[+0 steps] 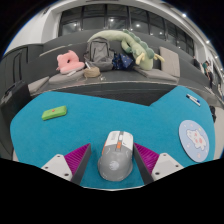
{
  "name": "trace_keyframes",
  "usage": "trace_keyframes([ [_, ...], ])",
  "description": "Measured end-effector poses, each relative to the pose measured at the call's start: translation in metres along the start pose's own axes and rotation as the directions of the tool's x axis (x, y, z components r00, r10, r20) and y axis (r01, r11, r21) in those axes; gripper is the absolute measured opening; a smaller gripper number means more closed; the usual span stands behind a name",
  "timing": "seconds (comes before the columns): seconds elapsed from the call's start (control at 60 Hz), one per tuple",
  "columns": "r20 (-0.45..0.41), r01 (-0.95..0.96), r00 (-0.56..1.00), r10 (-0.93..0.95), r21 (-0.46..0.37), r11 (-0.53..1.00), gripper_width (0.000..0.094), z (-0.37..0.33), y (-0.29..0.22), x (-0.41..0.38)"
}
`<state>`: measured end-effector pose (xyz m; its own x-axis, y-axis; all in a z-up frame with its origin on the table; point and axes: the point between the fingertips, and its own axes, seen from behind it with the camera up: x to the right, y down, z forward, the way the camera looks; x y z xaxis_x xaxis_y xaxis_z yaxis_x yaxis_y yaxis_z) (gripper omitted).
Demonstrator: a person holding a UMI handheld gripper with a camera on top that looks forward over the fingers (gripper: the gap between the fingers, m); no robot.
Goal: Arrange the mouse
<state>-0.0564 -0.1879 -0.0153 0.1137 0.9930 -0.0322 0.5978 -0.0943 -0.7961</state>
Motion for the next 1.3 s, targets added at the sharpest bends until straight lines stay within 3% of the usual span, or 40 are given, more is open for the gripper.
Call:
trace_keyframes([
  [0.05, 0.008, -0.005, 1.0, 0.005, -0.004, 1.0, 0.0837, 0.006, -0.002, -0.001],
  [0.133, 0.001, -0.001, 1.0, 0.001, 0.008, 1.0, 0.0471, 0.012, -0.007, 0.003],
  [0.333, 0.042, 0.031, 0.999, -0.031, 0.003, 1.0, 0.0345, 0.003, -0.004, -0.002],
  [0.4, 0.078, 0.012, 0.997, -0.013, 0.017, 1.0, 0.0346, -0.02, -0.015, 0.002],
  [0.5, 0.086, 0.039, 0.995, -0.049, 0.119, 0.992, 0.0345, -0.069, -0.056, 0.037],
  [0.683, 0.007, 0.029, 0.999, -0.031, 0.214, 0.976, 0.0346, -0.101, -0.11, 0.168],
  [0.783, -0.078, -0.001, 0.997, 0.014, 0.167, 0.986, 0.0344, -0.077, -0.089, 0.252],
  [0.917, -0.077, -0.045, 0.996, 0.048, 0.031, 0.999, 0.0344, -0.031, -0.025, 0.309],
  [1.083, -0.039, 0.011, 0.999, -0.009, 0.036, 0.999, 0.0505, -0.011, 0.004, 0.313],
  [1.183, -0.044, 0.018, 0.999, -0.016, 0.051, 0.999, 0.087, -0.03, -0.001, 0.312],
  [1.3, -0.036, 0.047, 0.998, -0.044, 0.107, 0.993, 0.0847, -0.084, -0.022, 0.304],
])
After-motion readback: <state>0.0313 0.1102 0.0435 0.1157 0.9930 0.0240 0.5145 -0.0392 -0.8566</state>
